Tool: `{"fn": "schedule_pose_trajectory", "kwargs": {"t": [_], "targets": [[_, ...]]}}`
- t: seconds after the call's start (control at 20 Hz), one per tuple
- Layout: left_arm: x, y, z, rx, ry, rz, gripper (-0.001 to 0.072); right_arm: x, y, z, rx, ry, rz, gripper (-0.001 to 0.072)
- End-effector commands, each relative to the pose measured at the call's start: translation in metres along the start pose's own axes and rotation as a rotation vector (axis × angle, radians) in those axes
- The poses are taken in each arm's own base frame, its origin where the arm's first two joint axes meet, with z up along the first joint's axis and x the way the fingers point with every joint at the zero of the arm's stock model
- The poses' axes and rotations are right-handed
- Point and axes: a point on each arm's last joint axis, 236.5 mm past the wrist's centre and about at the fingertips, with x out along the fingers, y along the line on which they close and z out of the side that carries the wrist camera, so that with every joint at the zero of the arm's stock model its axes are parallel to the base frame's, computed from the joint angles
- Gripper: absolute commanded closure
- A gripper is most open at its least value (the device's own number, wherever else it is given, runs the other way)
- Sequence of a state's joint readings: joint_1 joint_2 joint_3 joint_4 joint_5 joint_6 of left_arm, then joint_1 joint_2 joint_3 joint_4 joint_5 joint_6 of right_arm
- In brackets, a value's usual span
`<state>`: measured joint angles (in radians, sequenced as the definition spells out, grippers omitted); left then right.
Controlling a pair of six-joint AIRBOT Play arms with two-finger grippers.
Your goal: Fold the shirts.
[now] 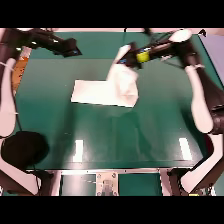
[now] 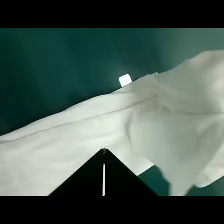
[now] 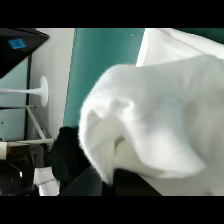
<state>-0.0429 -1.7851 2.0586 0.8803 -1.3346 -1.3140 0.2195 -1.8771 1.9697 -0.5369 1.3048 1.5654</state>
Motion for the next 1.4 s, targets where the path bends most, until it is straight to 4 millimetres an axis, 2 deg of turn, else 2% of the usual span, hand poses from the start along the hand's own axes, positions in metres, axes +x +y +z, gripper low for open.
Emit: {"fn": "schedule_pose_trajectory", "kwargs": {"t": [0.0, 0.1, 0.15, 0.2, 0.25, 0.3, 0.35, 0.4, 0.45, 0.55, 0.6, 0.65, 0.7, 0.8, 0.85, 0.95, 1.0, 1.1, 1.2, 1.35], "targets": [[-0.028, 0.022, -0.013, 0.016, 0.040, 0.021, 0.0685, 0.119, 0.024, -0.004, 0.018, -0.110, 0.023, 0.0693], [-0.028, 0.028, -0.019, 0.032, 0.058, 0.020, 0.0685, 0.191, 0.008, -0.011, 0.037, -0.197, 0.009, 0.0673], [-0.026, 0.029, -0.022, 0.045, 0.070, 0.018, 0.0685, 0.220, 0.000, -0.021, 0.061, -0.215, 0.009, 0.0545], [-0.025, 0.029, -0.025, 0.054, 0.083, 0.013, 0.0684, 0.245, -0.008, -0.039, 0.063, -0.195, 0.003, 0.0410], [-0.025, 0.028, -0.027, 0.058, 0.089, 0.011, 0.0684, 0.259, -0.014, -0.055, 0.048, -0.157, -0.007, 0.0283], [-0.025, 0.029, -0.026, 0.060, 0.086, 0.014, 0.0685, 0.263, -0.015, -0.068, 0.011, -0.106, -0.011, 0.0228], [-0.025, 0.029, -0.026, 0.063, 0.084, 0.016, 0.0685, 0.255, -0.015, -0.069, -0.011, -0.076, -0.008, 0.0226], [-0.025, 0.030, -0.025, 0.073, 0.080, 0.018, 0.0684, 0.238, -0.014, -0.061, -0.014, -0.058, -0.002, 0.0226], [-0.025, 0.030, -0.024, 0.079, 0.077, 0.018, 0.0685, 0.216, -0.015, -0.047, -0.009, -0.057, 0.003, 0.0228], [-0.025, 0.032, -0.020, 0.082, 0.063, 0.027, 0.0685, 0.155, -0.032, -0.009, -0.014, -0.080, -0.027, 0.0237], [-0.025, 0.032, -0.021, 0.082, 0.065, 0.028, 0.0684, 0.123, -0.045, 0.003, -0.015, -0.075, -0.055, 0.0322], [-0.025, 0.033, -0.022, 0.083, 0.070, 0.033, 0.0684, 0.092, -0.062, 0.011, -0.007, -0.057, -0.084, 0.0362], [-0.025, 0.037, -0.023, 0.085, 0.074, 0.045, 0.0684, 0.058, -0.081, 0.014, 0.020, -0.031, -0.111, 0.0347], [-0.026, 0.046, -0.026, 0.091, 0.090, 0.086, 0.0684, 0.005, -0.120, 0.012, 0.099, 0.021, -0.172, 0.0291], [-0.027, 0.052, -0.028, 0.091, 0.099, 0.108, 0.0684, -0.016, -0.145, 0.006, 0.144, 0.047, -0.231, 0.0288], [-0.028, 0.059, -0.032, 0.088, 0.119, 0.138, 0.0684, -0.044, -0.189, -0.004, 0.212, 0.075, -0.343, 0.0288], [-0.029, 0.063, -0.035, 0.071, 0.130, 0.157, 0.0685, -0.049, -0.203, -0.010, 0.236, 0.083, -0.368, 0.0288], [-0.032, 0.073, -0.041, 0.027, 0.153, 0.203, 0.0685, -0.044, -0.223, -0.023, 0.285, 0.098, -0.386, 0.0286], [-0.036, 0.085, -0.048, -0.049, 0.175, 0.264, 0.0685, -0.027, -0.239, -0.033, 0.317, 0.090, -0.398, 0.0206], [-0.040, 0.095, -0.055, -0.089, 0.198, 0.312, 0.0685, 0.011, -0.240, -0.050, 0.342, 0.092, -0.379, 0.0206]]}}
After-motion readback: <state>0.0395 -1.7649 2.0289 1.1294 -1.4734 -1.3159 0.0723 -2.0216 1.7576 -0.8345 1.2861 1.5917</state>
